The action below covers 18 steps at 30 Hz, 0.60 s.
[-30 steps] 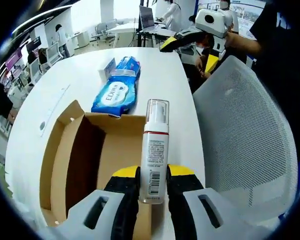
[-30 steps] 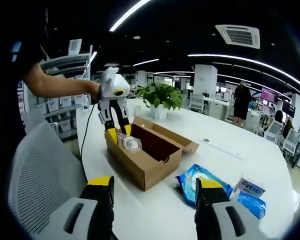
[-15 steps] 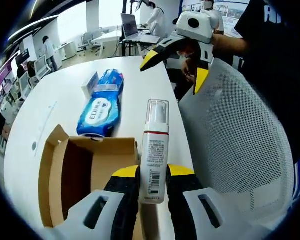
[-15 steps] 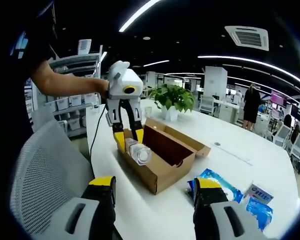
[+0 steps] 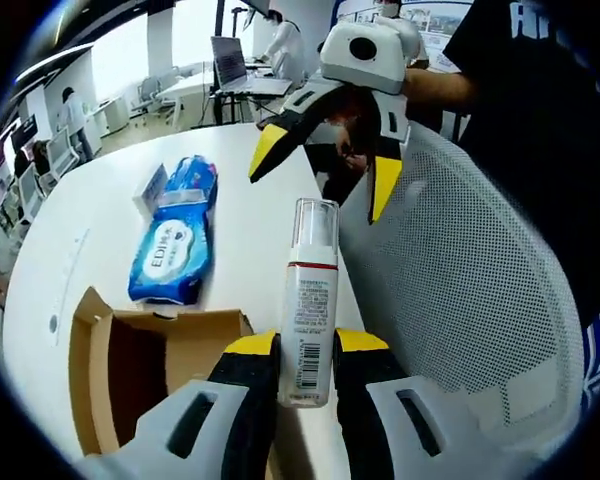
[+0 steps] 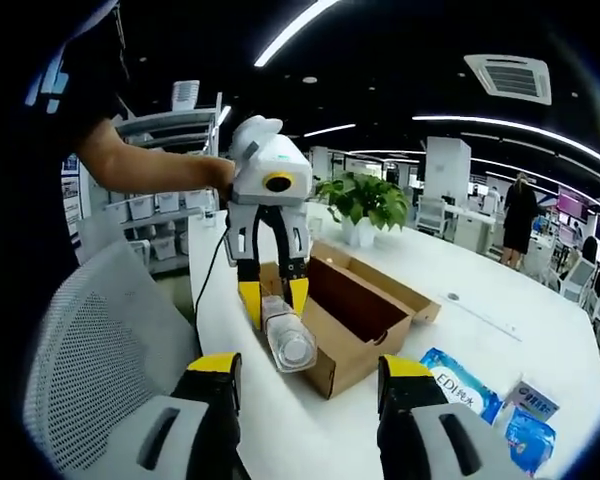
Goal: Operate the shoe box by opening the lid, removing the specified soft item, and placing it in the target area until the item is outside and the box remains undamaged.
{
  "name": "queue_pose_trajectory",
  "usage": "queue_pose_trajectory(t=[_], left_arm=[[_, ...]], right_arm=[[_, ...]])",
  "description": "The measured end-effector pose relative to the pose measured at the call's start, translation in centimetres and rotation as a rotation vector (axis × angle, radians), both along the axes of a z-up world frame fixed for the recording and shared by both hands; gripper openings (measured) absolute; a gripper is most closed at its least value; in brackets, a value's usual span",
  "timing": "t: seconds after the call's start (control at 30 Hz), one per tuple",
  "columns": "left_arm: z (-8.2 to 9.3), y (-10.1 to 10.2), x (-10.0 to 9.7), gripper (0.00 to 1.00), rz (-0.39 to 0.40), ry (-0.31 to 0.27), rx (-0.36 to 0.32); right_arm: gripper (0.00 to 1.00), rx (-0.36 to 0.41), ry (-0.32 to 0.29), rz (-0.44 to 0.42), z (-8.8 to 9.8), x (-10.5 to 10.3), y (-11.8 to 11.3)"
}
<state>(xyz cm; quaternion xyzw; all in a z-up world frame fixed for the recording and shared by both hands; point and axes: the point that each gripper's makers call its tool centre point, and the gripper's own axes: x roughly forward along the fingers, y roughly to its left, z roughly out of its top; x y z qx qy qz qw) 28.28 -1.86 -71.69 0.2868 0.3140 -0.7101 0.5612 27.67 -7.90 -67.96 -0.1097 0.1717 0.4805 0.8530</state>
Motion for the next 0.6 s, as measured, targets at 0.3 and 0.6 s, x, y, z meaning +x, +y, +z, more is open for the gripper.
queue_pose_trajectory(t=[0.3, 0.6], left_arm=[[0.0, -1.5, -0.9, 0.19, -0.037, 0.002, -0.019], [0.3, -2.6, -1.3, 0.19, -0.054, 0.007, -0.048]], right_arm=[[0.42, 0.01, -0.001, 0.029, 0.1, -0.5, 0.8], [0.3, 0.009, -0.01, 0.038, 0.2, -0.7, 0.8]])
